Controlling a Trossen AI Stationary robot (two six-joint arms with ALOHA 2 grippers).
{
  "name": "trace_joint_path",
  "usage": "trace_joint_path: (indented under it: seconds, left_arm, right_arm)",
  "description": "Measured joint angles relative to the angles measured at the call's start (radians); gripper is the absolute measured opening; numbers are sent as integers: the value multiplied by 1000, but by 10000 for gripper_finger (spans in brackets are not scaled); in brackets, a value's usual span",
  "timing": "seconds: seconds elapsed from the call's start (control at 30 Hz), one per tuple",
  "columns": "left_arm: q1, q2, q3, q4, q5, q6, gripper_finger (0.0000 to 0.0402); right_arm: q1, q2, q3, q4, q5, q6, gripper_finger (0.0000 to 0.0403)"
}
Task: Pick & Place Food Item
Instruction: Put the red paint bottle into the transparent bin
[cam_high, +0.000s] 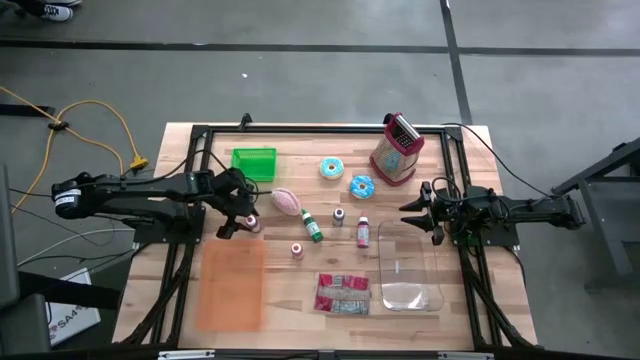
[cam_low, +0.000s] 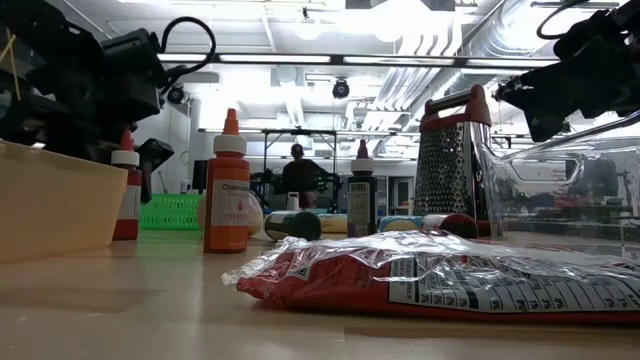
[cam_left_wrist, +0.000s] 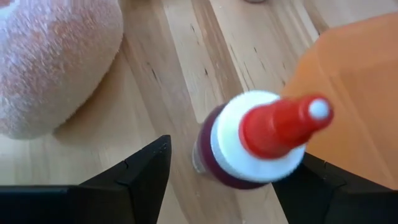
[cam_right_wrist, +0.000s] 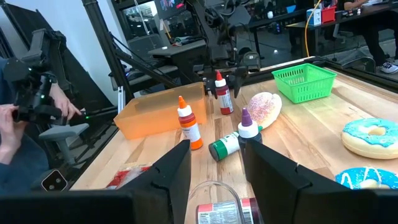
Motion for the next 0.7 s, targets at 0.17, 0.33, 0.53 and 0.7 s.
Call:
trace_joint_path:
  seconds: [0.17, 0.33, 0.53, 0.7]
  left_arm:
    - [0, 1, 0, 0, 22, -2, 243]
    - [-13, 1, 0, 3, 32, -9, 243]
    - [-46, 1, 0, 3, 20, -9, 243]
    - [-51, 1, 0, 7, 12, 3, 226]
  right_arm:
    - [0, 0, 0, 0, 0, 0, 142]
    - [0, 0, 0, 0, 0, 0, 142]
    - [0, 0, 0, 0, 0, 0, 142]
    - [0, 0, 0, 0, 0, 0, 142]
